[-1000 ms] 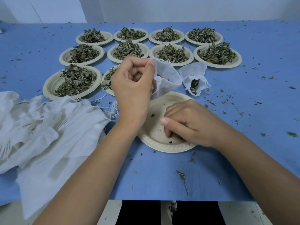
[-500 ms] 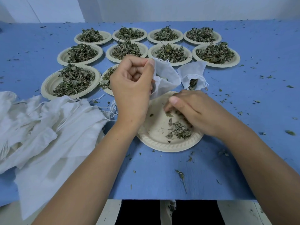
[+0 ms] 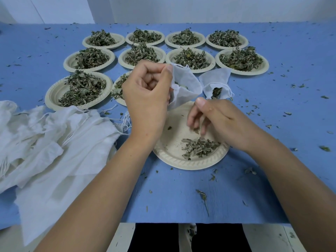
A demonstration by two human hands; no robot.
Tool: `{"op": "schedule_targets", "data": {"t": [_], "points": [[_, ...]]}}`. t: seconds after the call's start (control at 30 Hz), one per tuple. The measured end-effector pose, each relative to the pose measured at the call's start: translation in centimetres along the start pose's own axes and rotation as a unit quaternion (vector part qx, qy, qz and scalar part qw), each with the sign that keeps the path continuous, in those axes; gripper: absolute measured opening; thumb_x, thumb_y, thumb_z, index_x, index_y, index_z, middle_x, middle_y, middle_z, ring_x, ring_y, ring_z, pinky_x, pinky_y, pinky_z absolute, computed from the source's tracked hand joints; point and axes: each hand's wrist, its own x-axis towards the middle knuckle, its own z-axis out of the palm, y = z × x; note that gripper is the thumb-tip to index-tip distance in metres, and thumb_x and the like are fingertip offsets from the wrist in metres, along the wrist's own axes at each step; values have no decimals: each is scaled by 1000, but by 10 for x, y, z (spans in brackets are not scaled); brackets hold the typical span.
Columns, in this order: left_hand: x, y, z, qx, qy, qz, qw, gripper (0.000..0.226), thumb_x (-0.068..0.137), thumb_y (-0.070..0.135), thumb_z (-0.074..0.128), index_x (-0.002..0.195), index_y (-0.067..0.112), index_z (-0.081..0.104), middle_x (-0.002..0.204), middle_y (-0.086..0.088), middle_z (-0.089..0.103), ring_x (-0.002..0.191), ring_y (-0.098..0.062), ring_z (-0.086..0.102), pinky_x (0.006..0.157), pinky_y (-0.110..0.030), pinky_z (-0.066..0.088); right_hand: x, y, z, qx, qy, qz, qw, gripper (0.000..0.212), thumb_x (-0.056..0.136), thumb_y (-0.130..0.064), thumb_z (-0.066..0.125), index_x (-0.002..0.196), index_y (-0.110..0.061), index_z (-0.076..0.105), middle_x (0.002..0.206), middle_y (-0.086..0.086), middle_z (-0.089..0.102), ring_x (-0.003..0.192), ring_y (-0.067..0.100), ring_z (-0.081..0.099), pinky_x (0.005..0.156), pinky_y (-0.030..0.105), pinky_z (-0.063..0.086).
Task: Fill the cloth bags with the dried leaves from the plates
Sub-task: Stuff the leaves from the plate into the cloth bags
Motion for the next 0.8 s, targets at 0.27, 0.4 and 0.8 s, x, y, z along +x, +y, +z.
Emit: {"op": "schedule_targets", "data": {"t": [0.27, 0.4, 0.8], "points": [[0, 1, 0, 6, -5, -2, 1000, 19, 92, 3, 62, 75, 12, 59, 52, 9, 54, 40, -7, 47, 43, -20, 39, -1, -5, 9, -77, -138, -54, 986, 54, 98, -37, 27, 93, -9, 73, 96, -3, 71, 93, 6, 64, 86, 23, 46], [-1, 1, 0, 3, -8, -1, 1000, 18, 91, 3, 62, 75, 10, 59, 52, 6, 53, 40, -8, 47, 43, -20, 39, 0, -2, -5, -92, -21, -59, 994, 56, 97, -38, 27, 75, -12, 71, 75, -3, 69, 74, 8, 63, 75, 26, 49], [-1, 0, 0, 2, -10, 4, 1000, 18, 91, 3, 62, 75, 11, 59, 53, 4, 54, 40, -8, 47, 43, -19, 38, -3, -3, -16, -8, -94, 43, 995, 71, 91, -56, 29, 65, 2, 60, 60, 16, 64, 48, 27, 61, 54, 29, 51]]}}
